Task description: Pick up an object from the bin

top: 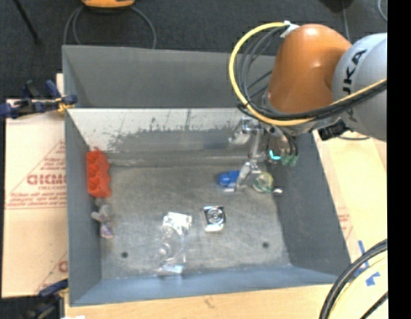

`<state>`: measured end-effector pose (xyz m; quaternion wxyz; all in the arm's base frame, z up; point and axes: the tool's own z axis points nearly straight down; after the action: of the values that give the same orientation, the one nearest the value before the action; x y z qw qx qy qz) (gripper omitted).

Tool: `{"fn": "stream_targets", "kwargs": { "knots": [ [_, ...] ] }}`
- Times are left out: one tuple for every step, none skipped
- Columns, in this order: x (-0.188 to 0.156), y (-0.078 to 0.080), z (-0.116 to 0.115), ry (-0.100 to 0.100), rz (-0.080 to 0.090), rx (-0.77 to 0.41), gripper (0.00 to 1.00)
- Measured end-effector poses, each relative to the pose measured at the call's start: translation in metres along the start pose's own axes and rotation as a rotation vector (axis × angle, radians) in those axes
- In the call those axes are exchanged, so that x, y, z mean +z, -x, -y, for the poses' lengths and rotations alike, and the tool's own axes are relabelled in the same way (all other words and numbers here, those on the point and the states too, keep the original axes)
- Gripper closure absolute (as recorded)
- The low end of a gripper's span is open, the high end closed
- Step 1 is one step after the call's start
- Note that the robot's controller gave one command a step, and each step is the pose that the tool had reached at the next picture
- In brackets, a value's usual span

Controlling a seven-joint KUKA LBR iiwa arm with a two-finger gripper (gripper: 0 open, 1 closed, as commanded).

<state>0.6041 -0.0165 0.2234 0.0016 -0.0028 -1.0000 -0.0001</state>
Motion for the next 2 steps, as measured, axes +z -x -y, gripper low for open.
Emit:
{"fn": "stream_targets", "kwargs": {
  "knots": [
    [0.1386, 0.0352, 0.0425, 0.001, 0.011, 0.102, 0.0],
    [0.1465, 0.0336, 0.044, -0.001, 0.011, 0.07, 0.0]
  ]
}}
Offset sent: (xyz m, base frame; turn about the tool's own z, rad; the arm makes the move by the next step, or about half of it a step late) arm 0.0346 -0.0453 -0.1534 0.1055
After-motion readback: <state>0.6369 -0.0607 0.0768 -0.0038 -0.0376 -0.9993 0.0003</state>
